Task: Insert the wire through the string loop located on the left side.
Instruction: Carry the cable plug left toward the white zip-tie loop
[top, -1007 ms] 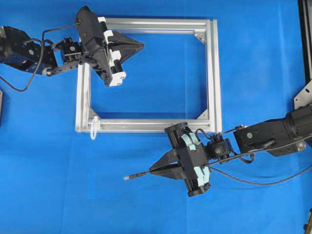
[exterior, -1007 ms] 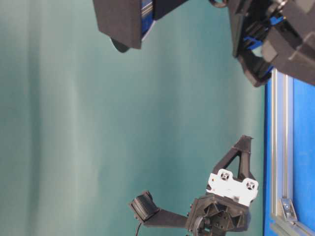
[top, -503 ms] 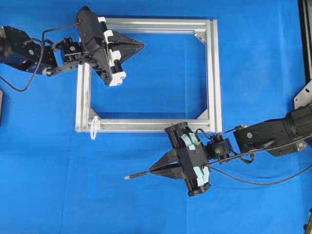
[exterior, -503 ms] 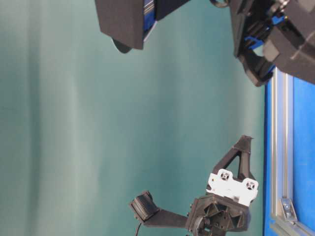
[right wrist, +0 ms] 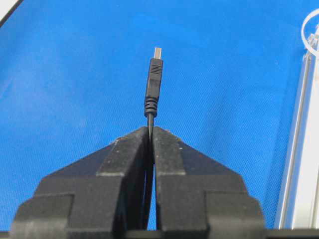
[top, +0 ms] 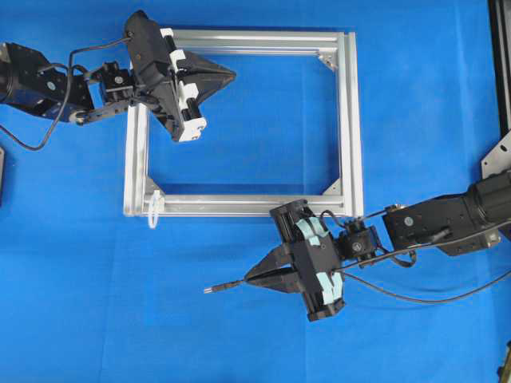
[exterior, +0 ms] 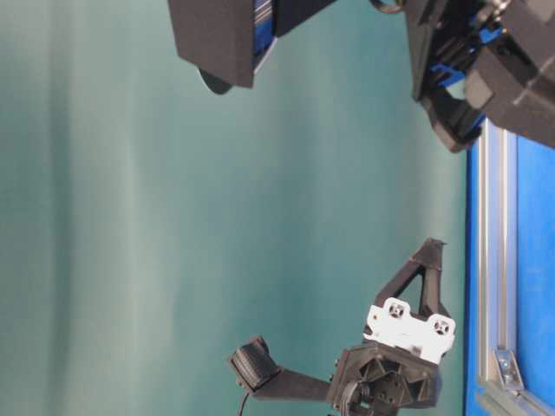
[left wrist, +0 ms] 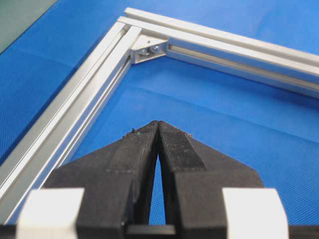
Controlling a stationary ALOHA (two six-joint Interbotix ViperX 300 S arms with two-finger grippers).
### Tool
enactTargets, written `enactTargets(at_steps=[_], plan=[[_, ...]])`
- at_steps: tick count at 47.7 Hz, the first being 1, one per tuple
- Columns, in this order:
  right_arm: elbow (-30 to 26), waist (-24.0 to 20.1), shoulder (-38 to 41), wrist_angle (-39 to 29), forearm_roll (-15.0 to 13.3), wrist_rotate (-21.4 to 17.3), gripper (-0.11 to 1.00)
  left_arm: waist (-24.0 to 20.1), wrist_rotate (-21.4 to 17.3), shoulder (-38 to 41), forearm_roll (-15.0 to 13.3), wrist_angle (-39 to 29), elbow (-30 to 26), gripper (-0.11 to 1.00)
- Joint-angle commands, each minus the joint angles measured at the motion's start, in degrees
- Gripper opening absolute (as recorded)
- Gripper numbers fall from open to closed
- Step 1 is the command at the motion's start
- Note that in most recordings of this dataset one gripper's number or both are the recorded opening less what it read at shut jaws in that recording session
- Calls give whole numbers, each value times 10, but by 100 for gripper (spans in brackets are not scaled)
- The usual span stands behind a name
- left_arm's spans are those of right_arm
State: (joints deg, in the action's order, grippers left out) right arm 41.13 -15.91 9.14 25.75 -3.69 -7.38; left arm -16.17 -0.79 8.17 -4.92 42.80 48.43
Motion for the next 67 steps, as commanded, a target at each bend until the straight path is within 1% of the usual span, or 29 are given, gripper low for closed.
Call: enactTargets(at_steps=[1,41,50,67], plan=[[-7,1,-20,2,1,-1,-10,1,0,-18,1,3,-5,0],[-6,6,-20,2,2,-1,-10,1,0,-18,2,3,-4,0],[-4,29,-20,2,3,-1,-10,2,0,-18,1,3,-4,0],[4,105,-20,4,8,-2,-10,3,0,-18,1,1,-4,0]])
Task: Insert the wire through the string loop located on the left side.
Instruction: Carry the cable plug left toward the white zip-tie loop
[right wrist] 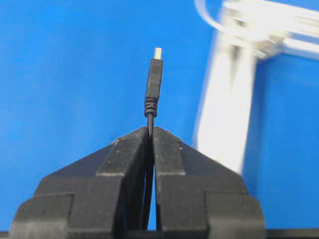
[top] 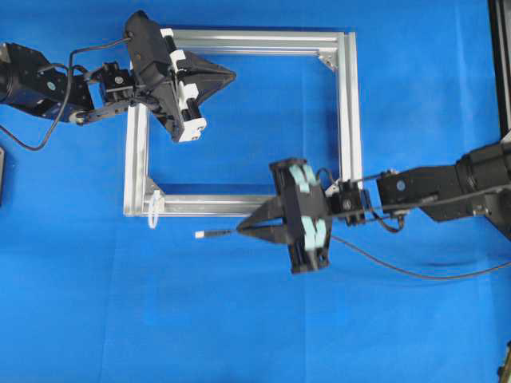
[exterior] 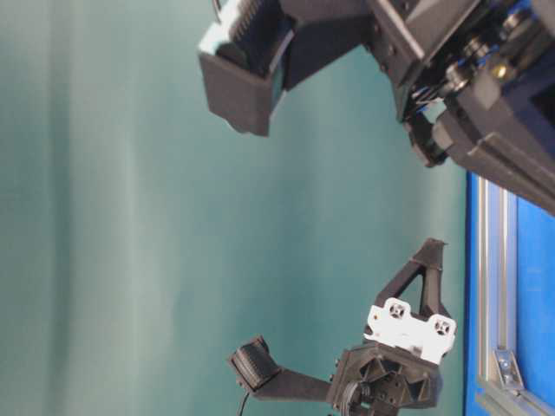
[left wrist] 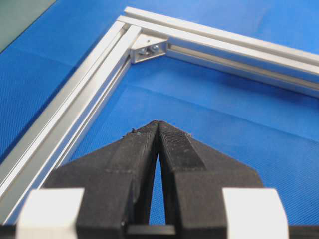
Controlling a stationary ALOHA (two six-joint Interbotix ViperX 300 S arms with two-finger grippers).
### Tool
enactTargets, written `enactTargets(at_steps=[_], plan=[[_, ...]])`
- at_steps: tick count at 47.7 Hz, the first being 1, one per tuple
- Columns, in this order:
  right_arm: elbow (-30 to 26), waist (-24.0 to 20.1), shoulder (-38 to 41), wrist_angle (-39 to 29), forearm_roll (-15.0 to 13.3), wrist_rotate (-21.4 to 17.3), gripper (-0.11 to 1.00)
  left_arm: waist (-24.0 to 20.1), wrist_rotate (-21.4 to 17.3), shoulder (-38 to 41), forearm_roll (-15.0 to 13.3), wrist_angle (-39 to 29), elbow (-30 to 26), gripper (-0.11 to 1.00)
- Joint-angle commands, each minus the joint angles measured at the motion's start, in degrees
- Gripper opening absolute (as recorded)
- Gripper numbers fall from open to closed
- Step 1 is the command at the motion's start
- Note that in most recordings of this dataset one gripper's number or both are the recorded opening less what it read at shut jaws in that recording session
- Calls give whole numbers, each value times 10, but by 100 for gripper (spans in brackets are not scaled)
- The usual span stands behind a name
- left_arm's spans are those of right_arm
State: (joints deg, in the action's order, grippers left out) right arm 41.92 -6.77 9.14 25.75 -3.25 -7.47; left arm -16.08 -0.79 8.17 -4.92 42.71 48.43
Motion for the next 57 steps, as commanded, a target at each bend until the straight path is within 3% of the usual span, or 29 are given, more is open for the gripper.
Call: enactTargets(at_steps=[1,10,31,57], plan=[[-3,17,-20,4,4,-1,-10,2,0,-18,1,2,-4,0],[7,38,-20,4,9,-1,-10,2,0,-18,1,2,-4,0],[9,42,-18,21,13,-2,-10,2,0,-18,1,2,-6,0],[-83,42,53,26,14,-2,-10,2,0,-18,1,2,-4,0]])
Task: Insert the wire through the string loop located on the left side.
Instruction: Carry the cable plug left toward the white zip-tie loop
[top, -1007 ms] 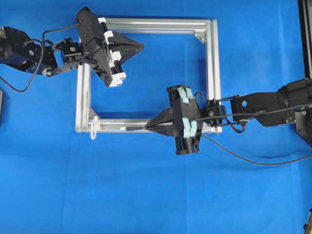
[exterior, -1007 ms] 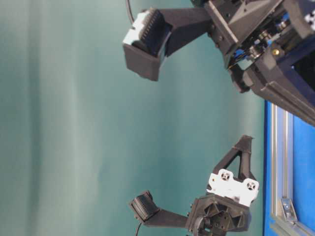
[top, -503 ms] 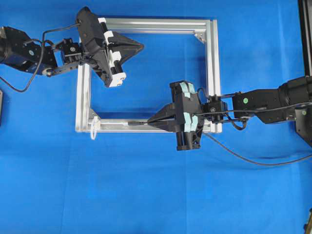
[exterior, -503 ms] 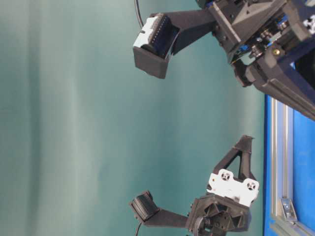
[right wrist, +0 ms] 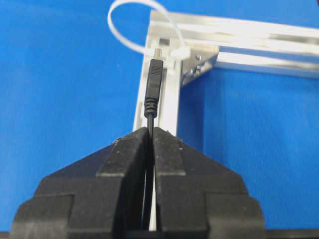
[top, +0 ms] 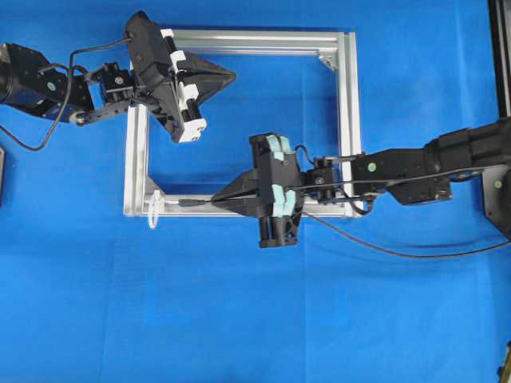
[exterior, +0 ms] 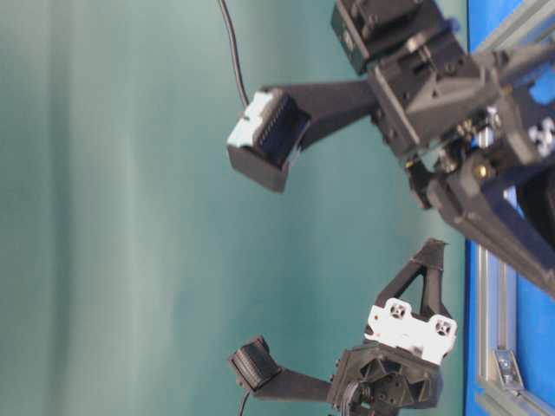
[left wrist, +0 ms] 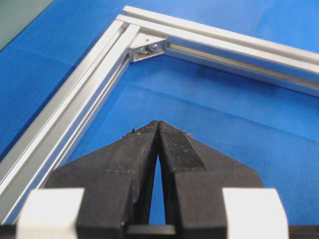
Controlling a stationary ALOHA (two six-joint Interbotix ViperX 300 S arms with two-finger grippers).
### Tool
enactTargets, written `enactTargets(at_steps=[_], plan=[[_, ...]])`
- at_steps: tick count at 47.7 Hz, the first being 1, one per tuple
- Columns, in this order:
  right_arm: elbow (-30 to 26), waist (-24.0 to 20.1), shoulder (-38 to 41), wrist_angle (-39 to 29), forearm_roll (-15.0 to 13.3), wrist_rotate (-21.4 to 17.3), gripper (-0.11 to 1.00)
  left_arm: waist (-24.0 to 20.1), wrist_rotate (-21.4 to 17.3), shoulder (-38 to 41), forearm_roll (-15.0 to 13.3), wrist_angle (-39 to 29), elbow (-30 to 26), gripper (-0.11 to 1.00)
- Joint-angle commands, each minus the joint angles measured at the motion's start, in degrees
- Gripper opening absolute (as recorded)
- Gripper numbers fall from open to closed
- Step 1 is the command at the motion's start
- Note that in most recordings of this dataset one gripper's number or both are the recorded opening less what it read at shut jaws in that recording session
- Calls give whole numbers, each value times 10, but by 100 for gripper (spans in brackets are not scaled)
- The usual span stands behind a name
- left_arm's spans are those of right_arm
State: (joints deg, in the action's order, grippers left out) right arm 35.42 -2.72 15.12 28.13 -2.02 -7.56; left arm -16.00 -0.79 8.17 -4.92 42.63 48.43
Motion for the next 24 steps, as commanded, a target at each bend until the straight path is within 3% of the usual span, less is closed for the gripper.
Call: enactTargets(at_steps=[1,24], plan=[[-18,2,-6,2,1,-1,-10,1,0,-18,1,3,-4,0],[-53,-5,16,-12,1,-1,-10,1,0,-18,1,3,-4,0]])
